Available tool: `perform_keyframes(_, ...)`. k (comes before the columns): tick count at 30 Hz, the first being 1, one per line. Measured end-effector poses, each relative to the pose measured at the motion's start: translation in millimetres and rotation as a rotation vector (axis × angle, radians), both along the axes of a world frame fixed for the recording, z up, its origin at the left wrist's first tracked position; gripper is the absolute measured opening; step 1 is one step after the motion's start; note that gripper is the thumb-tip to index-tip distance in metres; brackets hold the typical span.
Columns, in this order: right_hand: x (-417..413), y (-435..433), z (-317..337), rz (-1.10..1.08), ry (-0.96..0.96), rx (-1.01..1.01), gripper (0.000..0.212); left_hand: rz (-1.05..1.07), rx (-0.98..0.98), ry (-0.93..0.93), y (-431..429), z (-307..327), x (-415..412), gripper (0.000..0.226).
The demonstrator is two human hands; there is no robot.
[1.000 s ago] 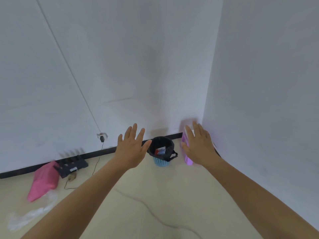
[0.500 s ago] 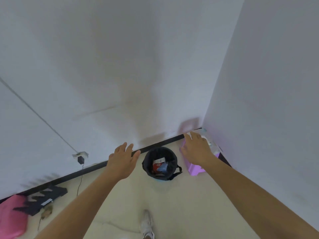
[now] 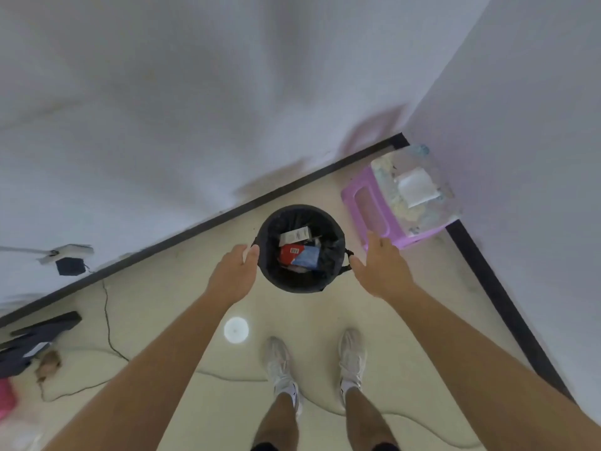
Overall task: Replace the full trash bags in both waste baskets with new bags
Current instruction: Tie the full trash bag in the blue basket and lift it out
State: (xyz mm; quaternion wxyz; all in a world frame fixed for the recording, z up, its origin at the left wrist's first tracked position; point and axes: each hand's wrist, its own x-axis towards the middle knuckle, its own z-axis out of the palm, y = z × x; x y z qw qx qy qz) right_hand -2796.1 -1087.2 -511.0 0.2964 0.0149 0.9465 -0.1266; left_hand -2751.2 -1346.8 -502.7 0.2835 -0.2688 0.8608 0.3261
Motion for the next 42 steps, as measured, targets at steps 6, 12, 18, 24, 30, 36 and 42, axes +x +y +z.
perform_keyframes(6,26,-4,-204,-0.237,-0.285,-0.048,0.074,0.282,0.078,-0.195,8,-223,12,0.058)
perform_keyframes(12,33,-15,-335,-0.874,-0.447,-0.382,0.105,1.035,0.313,-0.250,-6,-367,19,0.058)
perform_keyframes(18,27,-27,-391,-1.145,-0.477,-0.759,0.048,1.376,0.961,-0.206,-39,-426,1,0.091)
perform_keyframes(24,23,-37,-382,-1.248,-0.431,-0.711,0.026,1.240,0.754,0.090,-38,-399,-18,0.028)
perform_keyframes(30,25,-45,-382,-1.266,-0.360,-0.649,0.025,0.504,0.088,0.638,-12,-361,-25,0.021)
perform_keyframes(36,30,-50,-384,-1.289,-0.339,-0.693,0.043,-0.066,0.396,0.593,82,-333,-9,0.030)
perform_keyframes(42,37,-26,-364,-1.396,-0.516,-1.033,0.037,0.205,0.312,0.599,90,-321,-3,0.024)
